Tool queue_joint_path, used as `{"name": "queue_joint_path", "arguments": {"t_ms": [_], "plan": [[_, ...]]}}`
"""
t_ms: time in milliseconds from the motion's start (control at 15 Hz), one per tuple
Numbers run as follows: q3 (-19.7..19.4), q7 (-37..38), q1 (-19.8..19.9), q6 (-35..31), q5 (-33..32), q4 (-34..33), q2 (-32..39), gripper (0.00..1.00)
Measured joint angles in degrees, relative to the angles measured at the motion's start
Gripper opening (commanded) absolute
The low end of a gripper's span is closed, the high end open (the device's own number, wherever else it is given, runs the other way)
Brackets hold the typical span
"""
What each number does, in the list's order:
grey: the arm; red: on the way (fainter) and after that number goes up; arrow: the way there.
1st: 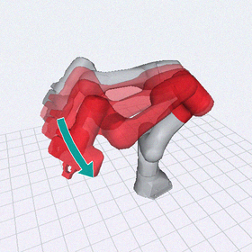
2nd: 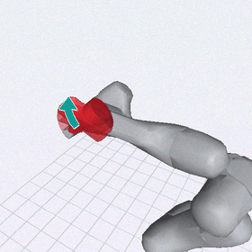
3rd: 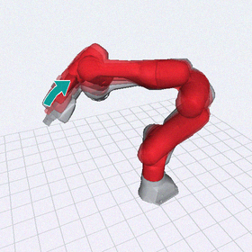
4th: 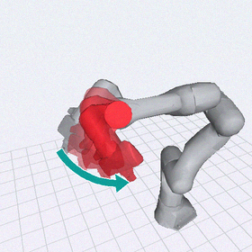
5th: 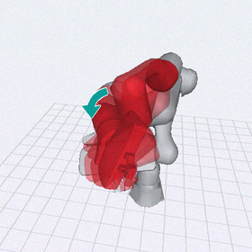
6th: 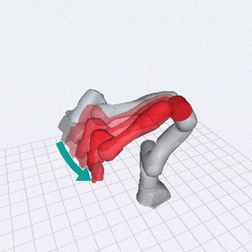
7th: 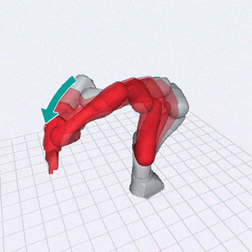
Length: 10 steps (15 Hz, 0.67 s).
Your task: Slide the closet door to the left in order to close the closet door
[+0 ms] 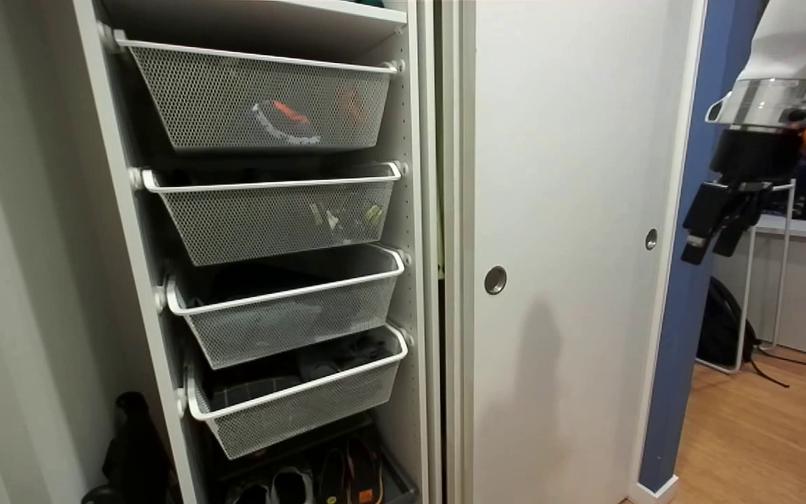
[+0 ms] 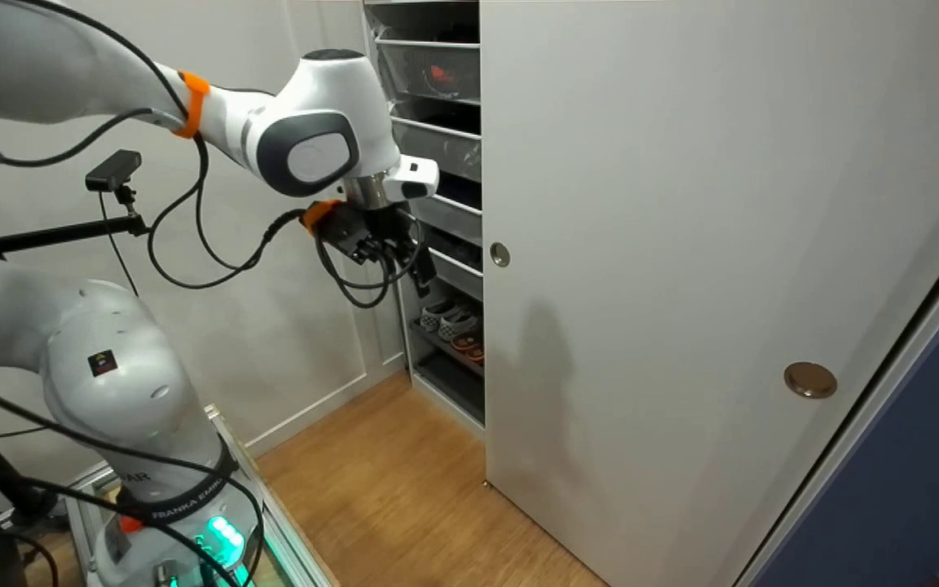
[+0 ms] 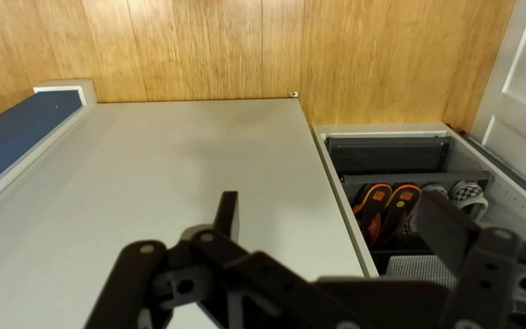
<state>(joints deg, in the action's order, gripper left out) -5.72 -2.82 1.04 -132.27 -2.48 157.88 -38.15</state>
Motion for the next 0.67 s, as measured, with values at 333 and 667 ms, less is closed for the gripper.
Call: {"name": "queue_joint_path", "arguments": {"t_ms": [333, 667], "plan": [[2.52, 2.16, -1.55, -13.95, 1.53, -1.34, 12.73, 1.00], [3.17, 2.50, -1.95, -16.21, 1.59, -3.85, 18.00, 1.00]]}}
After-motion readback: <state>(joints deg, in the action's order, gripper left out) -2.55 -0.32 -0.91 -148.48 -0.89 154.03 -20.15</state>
